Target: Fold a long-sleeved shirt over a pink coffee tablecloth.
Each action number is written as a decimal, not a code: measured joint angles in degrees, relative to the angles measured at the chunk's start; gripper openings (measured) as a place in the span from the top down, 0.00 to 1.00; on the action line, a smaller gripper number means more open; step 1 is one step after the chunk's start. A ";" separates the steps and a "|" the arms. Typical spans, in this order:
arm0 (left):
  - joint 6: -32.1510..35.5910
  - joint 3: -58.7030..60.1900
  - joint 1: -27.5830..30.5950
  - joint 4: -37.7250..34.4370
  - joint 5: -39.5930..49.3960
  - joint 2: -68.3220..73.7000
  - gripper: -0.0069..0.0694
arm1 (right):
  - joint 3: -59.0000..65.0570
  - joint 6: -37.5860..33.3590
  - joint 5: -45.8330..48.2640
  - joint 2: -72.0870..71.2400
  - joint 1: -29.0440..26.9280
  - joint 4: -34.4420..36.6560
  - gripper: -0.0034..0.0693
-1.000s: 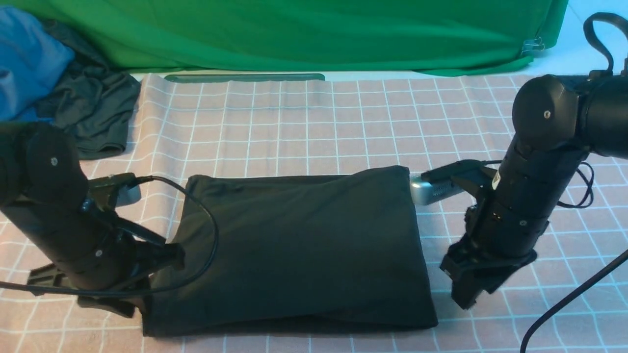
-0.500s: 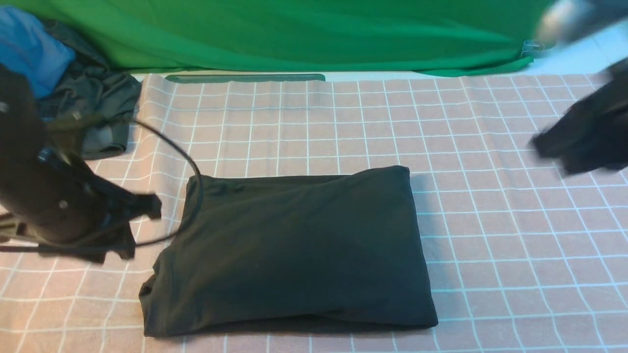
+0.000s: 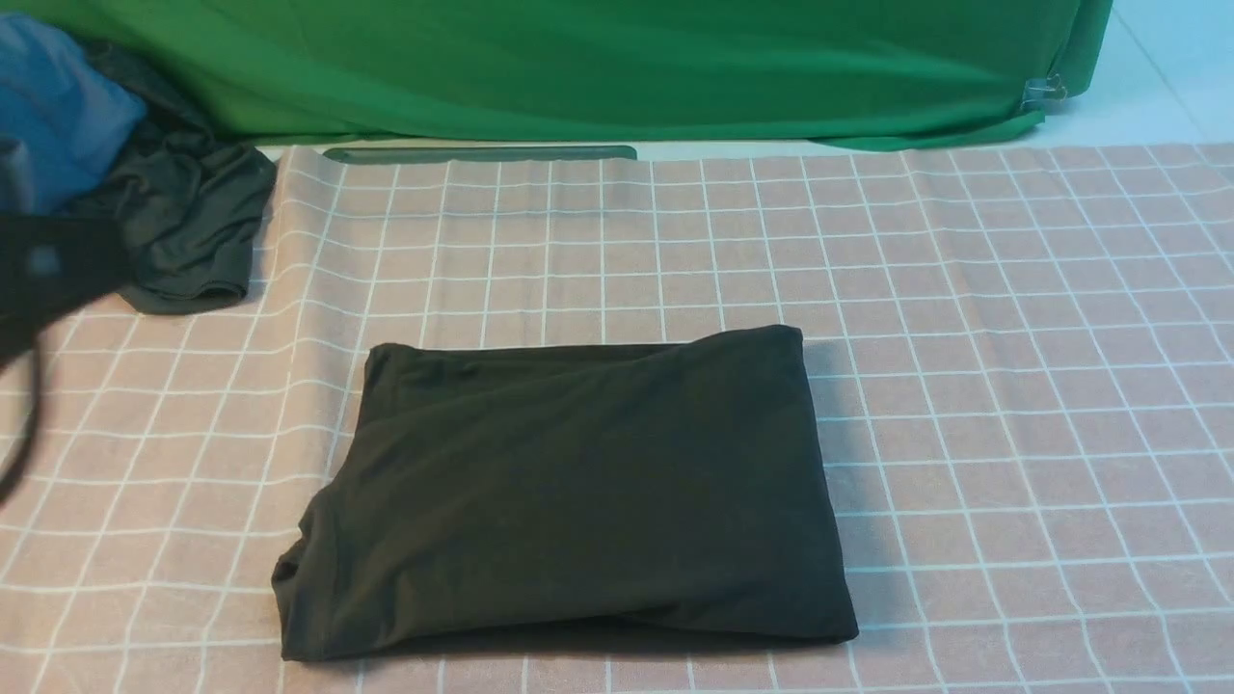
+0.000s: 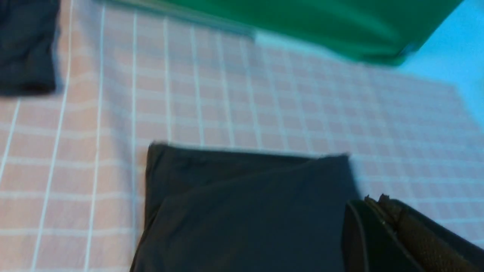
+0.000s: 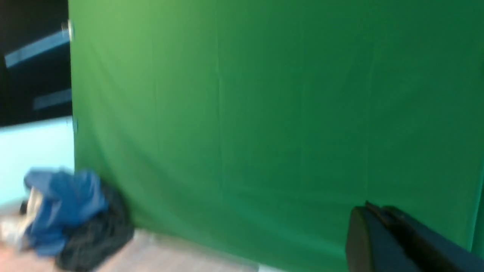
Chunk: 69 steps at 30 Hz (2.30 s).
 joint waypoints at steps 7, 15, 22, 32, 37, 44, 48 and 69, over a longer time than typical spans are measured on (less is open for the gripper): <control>-0.02 7.31 0.00 -1.46 -2.05 -14.15 0.89 | 4.89 0.05 -9.08 -3.45 0.00 0.00 0.70; -0.17 13.46 0.00 -3.42 -3.28 -19.99 0.89 | 5.01 0.05 -9.38 -3.46 0.00 0.00 0.62; -0.17 14.09 0.00 -3.35 -3.22 -19.99 0.89 | 5.01 0.05 -9.31 -3.46 0.00 0.00 0.61; 1.22 14.21 0.00 -2.52 -3.75 -19.99 0.89 | 5.01 0.05 -9.18 -3.46 0.00 0.00 0.61; 4.44 18.08 0.13 -1.31 -13.97 -20.07 0.89 | 5.01 0.05 -9.18 -3.46 0.00 0.00 0.61; 3.35 38.10 2.36 6.18 -30.82 -26.80 0.89 | 5.01 0.05 -9.14 -3.46 0.00 0.00 0.61; 2.60 49.31 2.41 9.74 -36.57 -32.03 0.89 | 5.01 0.05 -9.07 -3.46 0.00 0.00 0.61; 1.76 52.39 7.45 11.69 -30.02 -35.28 0.89 | 5.02 0.05 -9.00 -3.46 0.00 0.00 0.61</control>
